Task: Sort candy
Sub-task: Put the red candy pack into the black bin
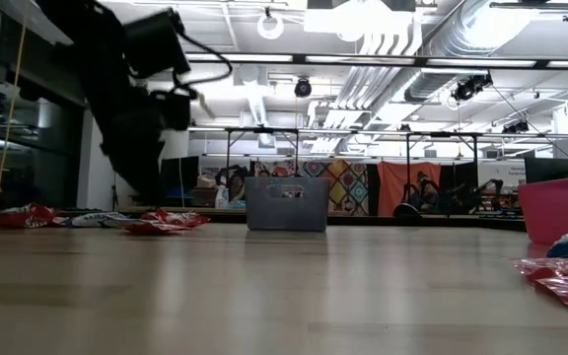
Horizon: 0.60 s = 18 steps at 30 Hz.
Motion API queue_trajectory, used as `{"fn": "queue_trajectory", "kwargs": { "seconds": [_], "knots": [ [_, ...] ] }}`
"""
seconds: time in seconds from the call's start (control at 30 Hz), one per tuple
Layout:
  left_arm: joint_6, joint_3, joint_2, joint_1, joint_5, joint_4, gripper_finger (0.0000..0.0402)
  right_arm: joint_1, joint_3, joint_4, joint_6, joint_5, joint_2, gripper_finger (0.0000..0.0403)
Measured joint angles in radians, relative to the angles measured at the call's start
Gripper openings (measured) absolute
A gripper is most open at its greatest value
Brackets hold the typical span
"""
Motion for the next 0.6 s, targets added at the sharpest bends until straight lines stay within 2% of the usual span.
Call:
{"fn": "queue_trajectory", "kwargs": {
  "seconds": [0.17,0.37,0.47,0.6],
  "knots": [
    [-0.013,-0.001,0.094,0.013,-0.011,0.012,0.0195,0.000,0.000,-0.022,0.003,0.000,0.000,0.0307],
    [0.015,0.003,0.137,0.007,-0.029,0.023,0.0185,0.000,0.000,-0.024,0.022,0.000,0.000,0.0307],
    [0.014,0.001,0.125,-0.005,-0.040,0.027,0.0138,0.000,0.000,-0.025,0.022,0.000,0.000,0.0307],
    [-0.023,-0.003,0.081,-0.023,-0.011,0.029,0.0026,0.000,0.000,-0.032,0.022,0.000,0.000,0.0307]
  ]
}}
